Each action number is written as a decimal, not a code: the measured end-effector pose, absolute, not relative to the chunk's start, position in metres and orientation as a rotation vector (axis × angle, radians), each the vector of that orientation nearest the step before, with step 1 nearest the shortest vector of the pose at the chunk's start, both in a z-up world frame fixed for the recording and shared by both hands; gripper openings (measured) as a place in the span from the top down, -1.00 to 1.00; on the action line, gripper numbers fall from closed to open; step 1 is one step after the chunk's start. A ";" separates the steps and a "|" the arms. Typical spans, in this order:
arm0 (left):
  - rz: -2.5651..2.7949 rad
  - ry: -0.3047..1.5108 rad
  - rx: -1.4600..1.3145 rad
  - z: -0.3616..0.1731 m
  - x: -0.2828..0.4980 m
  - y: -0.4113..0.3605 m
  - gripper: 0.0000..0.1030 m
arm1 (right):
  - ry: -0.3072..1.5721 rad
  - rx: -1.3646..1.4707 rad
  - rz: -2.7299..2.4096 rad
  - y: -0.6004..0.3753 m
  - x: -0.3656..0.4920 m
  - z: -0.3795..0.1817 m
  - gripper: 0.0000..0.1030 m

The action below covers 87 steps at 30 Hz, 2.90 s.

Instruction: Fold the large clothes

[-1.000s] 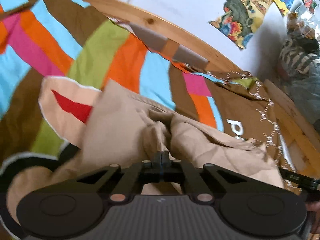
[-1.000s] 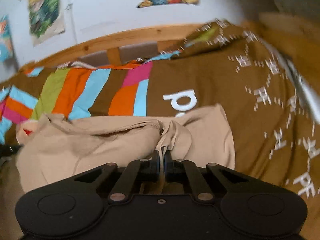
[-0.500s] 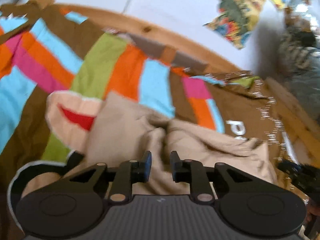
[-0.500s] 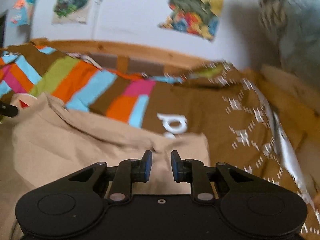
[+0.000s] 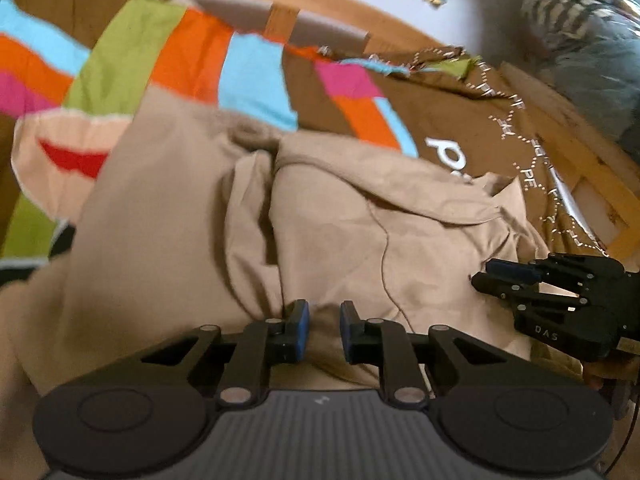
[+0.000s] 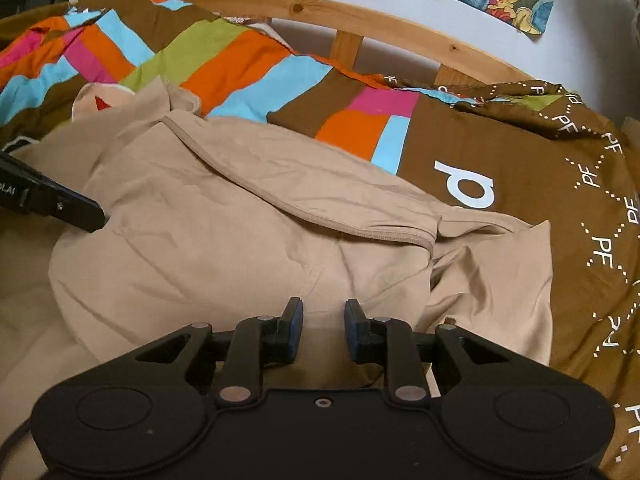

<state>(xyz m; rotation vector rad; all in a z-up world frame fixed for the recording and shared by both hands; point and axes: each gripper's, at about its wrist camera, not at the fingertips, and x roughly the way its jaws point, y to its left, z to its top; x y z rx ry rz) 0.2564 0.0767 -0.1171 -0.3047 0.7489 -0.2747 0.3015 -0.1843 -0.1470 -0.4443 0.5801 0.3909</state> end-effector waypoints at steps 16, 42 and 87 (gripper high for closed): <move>-0.222 0.692 -0.169 -0.059 0.230 0.060 -0.76 | 0.461 -0.382 0.351 -0.231 0.184 -0.078 -0.51; -0.215 0.708 0.111 -0.022 0.022 0.047 -0.99 | 0.636 -0.619 0.627 -0.254 -0.023 -0.115 -0.98; -0.492 0.782 0.371 -0.058 -0.004 -0.001 -0.94 | 0.658 -0.609 0.601 -0.279 -0.006 -0.093 -0.87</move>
